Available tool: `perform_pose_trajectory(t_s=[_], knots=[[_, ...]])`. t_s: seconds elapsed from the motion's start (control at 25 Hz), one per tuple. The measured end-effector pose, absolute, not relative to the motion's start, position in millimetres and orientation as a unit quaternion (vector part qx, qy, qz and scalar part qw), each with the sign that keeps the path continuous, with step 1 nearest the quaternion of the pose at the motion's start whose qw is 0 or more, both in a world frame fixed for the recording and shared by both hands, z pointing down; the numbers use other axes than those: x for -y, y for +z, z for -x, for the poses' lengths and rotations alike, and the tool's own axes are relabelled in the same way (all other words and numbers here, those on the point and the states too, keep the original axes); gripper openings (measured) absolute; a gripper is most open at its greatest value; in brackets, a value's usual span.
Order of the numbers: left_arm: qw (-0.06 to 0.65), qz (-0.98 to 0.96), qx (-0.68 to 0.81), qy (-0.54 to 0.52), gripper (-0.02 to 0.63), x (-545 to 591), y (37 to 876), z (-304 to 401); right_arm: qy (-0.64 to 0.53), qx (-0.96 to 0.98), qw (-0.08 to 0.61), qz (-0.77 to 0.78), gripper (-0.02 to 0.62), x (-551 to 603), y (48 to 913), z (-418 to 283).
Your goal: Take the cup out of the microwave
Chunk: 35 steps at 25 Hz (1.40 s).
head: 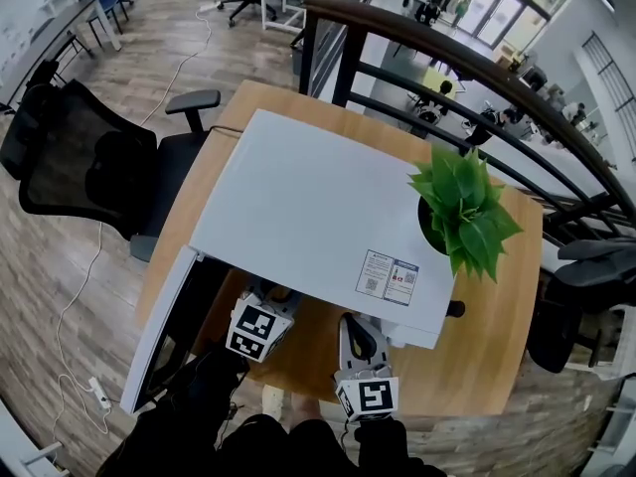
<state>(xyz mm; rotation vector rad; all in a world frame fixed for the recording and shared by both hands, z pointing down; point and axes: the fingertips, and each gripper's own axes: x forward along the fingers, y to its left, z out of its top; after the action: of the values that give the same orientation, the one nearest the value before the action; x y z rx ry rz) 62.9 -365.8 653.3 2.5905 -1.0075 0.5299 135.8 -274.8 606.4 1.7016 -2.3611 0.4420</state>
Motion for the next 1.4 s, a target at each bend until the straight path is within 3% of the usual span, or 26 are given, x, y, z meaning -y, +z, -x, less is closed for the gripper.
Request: perform_pose_trajectory(t_s=[0.24,0.6,1.4], knots=[[0.154,-0.907,0.345,0.189,0.133,366.5,659.0,-73.7,0.153,0.798,0.095,-0.575,0.015,270.6,610.2,-140.1],[0.142,-0.907,0.343,0.198,0.040,369.6,661.8,-82.0,0.150,0.801,0.098,-0.571,0.015,270.0,610.6,-140.2],[0.113,-0.911,0.348,0.189,0.025,353.1,648.0,-78.7,0.141,0.801,0.090,-0.575,0.015,265.1,600.1,-145.8]])
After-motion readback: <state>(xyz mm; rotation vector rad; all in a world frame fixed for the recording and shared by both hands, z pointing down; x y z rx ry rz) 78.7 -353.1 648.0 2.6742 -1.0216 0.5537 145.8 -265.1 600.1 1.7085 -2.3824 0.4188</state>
